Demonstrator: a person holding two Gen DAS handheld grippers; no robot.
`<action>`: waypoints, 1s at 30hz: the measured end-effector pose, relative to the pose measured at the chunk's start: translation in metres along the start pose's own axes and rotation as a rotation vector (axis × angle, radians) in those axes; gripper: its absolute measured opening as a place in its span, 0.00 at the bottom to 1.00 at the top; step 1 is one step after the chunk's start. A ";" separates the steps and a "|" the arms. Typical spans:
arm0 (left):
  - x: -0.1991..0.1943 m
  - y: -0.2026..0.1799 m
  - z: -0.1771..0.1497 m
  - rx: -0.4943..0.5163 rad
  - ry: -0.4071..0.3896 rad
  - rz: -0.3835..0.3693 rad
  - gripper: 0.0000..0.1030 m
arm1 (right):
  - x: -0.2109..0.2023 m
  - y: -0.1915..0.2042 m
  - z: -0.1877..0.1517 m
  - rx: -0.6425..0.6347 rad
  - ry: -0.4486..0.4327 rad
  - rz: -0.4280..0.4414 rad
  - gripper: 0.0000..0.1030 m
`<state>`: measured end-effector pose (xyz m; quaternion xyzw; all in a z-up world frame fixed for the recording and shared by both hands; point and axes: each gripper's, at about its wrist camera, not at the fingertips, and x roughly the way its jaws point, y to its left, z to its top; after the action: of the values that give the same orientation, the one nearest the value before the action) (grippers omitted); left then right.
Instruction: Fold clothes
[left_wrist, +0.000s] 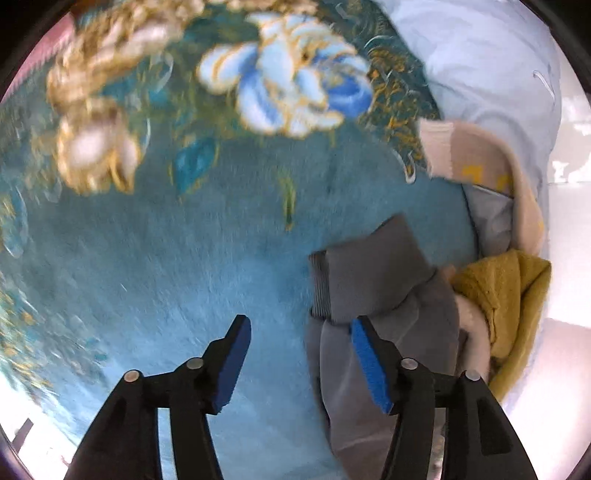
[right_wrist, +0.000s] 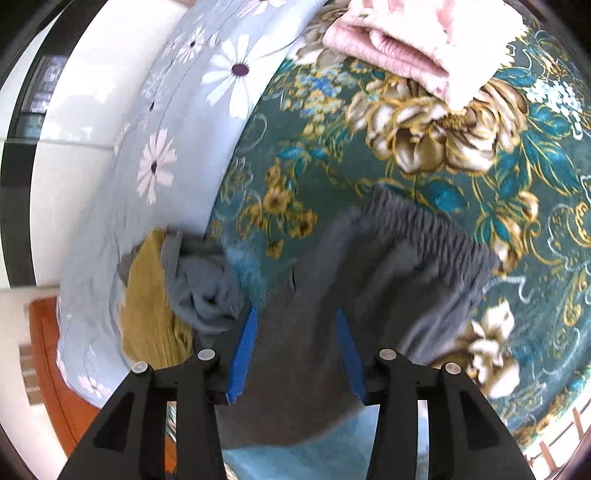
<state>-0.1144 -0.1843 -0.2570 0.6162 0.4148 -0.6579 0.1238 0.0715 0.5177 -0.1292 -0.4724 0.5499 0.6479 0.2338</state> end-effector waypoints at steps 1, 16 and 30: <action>0.002 0.004 -0.003 -0.015 0.004 -0.033 0.69 | -0.001 0.000 -0.006 -0.006 0.009 -0.008 0.45; 0.063 0.024 -0.004 -0.207 0.059 -0.344 0.75 | -0.007 0.014 -0.057 -0.050 0.084 -0.127 0.46; 0.061 0.003 -0.007 -0.205 0.054 -0.215 0.18 | -0.015 0.031 -0.080 -0.103 0.117 -0.114 0.46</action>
<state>-0.1203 -0.1600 -0.3128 0.5699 0.5465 -0.6048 0.1037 0.0806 0.4371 -0.0971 -0.5513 0.5008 0.6324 0.2132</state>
